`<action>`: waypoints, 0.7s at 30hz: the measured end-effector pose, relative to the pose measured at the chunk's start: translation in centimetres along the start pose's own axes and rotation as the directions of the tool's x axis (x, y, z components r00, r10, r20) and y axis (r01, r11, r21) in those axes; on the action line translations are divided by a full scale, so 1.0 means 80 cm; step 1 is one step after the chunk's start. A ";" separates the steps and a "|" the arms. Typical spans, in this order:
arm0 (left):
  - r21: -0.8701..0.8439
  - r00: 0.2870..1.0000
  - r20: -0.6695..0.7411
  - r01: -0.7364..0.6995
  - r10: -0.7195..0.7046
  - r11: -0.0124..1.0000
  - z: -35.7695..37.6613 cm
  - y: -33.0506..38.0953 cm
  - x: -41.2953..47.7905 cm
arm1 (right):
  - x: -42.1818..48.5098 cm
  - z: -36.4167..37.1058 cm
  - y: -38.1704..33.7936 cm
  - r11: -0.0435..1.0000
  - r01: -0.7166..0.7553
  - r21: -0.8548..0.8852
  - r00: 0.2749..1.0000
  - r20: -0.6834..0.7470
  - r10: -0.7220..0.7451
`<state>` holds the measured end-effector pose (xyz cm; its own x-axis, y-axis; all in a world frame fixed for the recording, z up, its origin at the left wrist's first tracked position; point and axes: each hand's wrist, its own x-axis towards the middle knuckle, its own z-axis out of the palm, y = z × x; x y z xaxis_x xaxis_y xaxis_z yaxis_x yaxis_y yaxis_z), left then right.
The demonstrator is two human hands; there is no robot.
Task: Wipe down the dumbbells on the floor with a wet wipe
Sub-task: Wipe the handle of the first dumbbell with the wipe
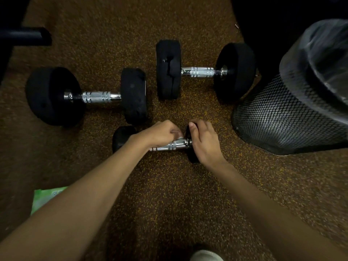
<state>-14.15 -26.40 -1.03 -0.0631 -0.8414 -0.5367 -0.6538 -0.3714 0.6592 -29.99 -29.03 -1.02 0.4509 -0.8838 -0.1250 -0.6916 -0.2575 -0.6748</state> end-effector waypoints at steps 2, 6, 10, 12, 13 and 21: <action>-0.042 1.000 -0.019 -0.016 0.016 0.999 0.008 0.003 0.005 | 0.000 0.000 0.000 1.000 -0.001 0.001 1.000 -0.002 0.001; -0.057 0.983 -0.091 -0.163 0.157 0.985 0.017 -0.011 -0.024 | -0.005 0.001 0.002 1.000 0.003 0.009 1.000 -0.015 -0.003; -0.016 0.969 -0.106 -0.228 0.225 0.974 0.011 -0.031 -0.049 | -0.009 0.002 0.004 1.000 0.014 0.014 1.000 -0.014 -0.014; 0.005 0.976 -0.118 -0.185 0.184 0.983 0.007 -0.028 -0.045 | -0.008 0.001 0.003 1.000 0.017 0.015 1.000 -0.011 -0.017; 0.016 0.980 -0.124 -0.154 0.155 0.988 0.006 -0.024 -0.038 | -0.007 0.001 0.003 1.000 0.015 0.014 1.000 -0.010 -0.015; -0.014 0.977 -0.147 -0.161 0.157 0.987 0.027 -0.011 -0.026 | -0.006 0.001 0.003 1.000 0.024 0.018 1.000 -0.018 -0.023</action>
<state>-15.07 -23.48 -1.63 -0.0539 -0.9377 -0.3432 -0.6248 -0.2364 0.7441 -30.35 -28.65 -1.19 0.4567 -0.8844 -0.0958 -0.6703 -0.2713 -0.6907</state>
